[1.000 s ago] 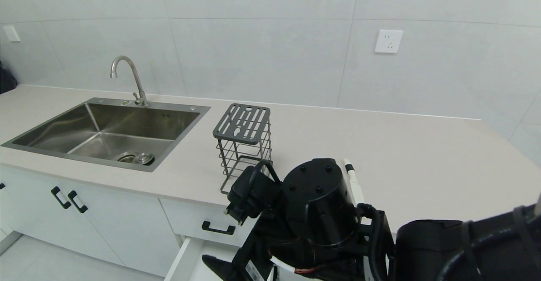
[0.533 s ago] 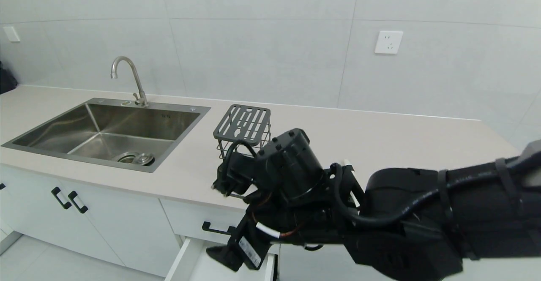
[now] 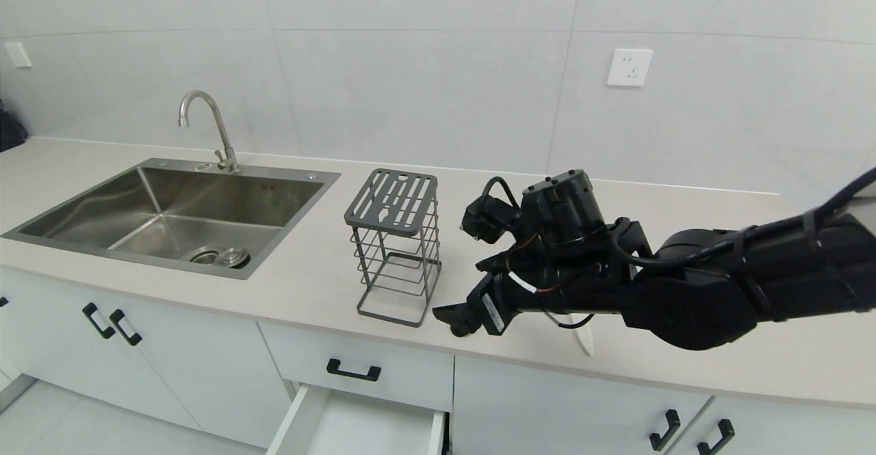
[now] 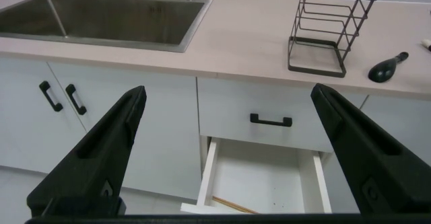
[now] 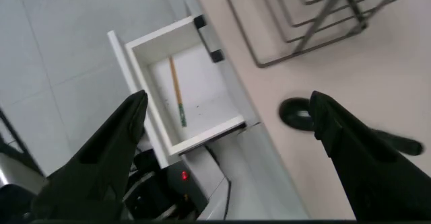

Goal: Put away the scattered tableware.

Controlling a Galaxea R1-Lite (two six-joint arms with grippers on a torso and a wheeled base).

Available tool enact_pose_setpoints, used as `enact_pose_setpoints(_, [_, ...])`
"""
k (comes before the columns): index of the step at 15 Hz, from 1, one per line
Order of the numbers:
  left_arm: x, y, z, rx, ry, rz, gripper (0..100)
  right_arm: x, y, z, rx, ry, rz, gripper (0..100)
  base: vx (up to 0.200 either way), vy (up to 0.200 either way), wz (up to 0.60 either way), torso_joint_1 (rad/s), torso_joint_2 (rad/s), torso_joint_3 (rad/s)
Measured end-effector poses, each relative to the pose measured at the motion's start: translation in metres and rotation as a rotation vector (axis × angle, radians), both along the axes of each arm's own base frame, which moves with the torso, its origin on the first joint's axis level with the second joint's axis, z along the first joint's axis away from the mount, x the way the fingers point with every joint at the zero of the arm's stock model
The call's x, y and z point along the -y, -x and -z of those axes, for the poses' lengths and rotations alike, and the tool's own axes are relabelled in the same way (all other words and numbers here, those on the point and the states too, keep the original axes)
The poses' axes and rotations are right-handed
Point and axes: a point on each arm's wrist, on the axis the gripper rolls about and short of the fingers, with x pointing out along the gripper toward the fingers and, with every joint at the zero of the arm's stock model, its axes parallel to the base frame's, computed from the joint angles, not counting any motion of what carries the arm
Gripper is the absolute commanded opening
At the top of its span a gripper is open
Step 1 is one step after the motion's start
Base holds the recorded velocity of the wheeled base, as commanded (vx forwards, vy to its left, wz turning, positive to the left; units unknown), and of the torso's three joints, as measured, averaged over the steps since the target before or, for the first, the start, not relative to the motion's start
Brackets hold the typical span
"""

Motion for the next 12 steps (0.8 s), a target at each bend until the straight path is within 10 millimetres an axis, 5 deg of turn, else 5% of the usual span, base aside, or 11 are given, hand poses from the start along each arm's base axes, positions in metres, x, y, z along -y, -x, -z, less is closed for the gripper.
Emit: enact_pose_setpoints(12, [0.000,0.000,0.000,0.000,0.000,0.000,100,0.047,-0.045,0.044,0.052,0.091,-0.075,100,0.000,0.000,0.00,0.000,0.00,0.000])
